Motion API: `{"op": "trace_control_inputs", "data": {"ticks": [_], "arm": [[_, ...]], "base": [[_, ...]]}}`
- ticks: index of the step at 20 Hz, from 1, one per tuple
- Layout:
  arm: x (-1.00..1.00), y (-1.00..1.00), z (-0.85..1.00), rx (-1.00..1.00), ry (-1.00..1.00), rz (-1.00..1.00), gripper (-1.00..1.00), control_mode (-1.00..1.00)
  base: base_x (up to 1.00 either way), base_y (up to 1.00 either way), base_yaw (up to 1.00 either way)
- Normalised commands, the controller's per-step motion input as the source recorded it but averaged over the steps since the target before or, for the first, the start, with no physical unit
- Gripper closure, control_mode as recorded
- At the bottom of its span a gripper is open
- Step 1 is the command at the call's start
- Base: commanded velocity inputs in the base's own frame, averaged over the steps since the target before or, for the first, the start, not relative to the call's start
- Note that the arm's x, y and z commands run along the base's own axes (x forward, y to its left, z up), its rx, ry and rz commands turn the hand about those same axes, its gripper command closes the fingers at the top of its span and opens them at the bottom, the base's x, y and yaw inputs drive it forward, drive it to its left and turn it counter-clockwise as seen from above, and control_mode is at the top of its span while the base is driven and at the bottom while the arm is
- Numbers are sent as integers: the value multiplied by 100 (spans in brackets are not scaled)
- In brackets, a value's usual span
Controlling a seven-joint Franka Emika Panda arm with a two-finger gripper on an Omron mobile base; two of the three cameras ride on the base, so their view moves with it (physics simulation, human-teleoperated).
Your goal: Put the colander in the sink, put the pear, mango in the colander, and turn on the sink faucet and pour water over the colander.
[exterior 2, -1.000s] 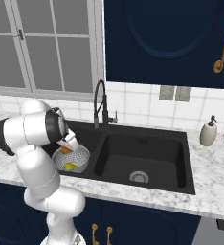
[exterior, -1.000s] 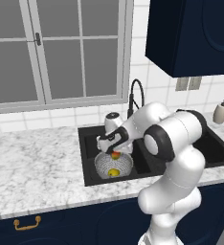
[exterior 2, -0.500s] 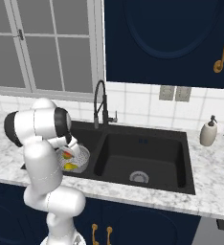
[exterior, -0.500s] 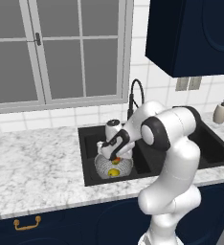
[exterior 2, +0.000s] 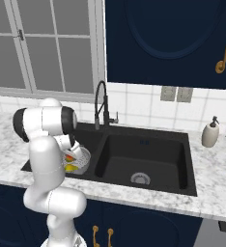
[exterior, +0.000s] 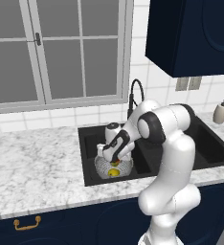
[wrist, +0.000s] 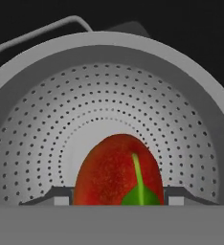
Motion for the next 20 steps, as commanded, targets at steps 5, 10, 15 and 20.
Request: {"op": "trace_control_inputs", "data": {"ticks": [5,10,15,20], "arm": [[4,0,-14,0,0,0,100,-100],[2,0,-12,0,0,0,-100,-100],[0,0,-7,0,0,0,-100,-100],[0,0,2,0,0,0,-100,-100]], "base": [[0,0,0],[0,0,0],[0,0,0],[0,0,0]]}}
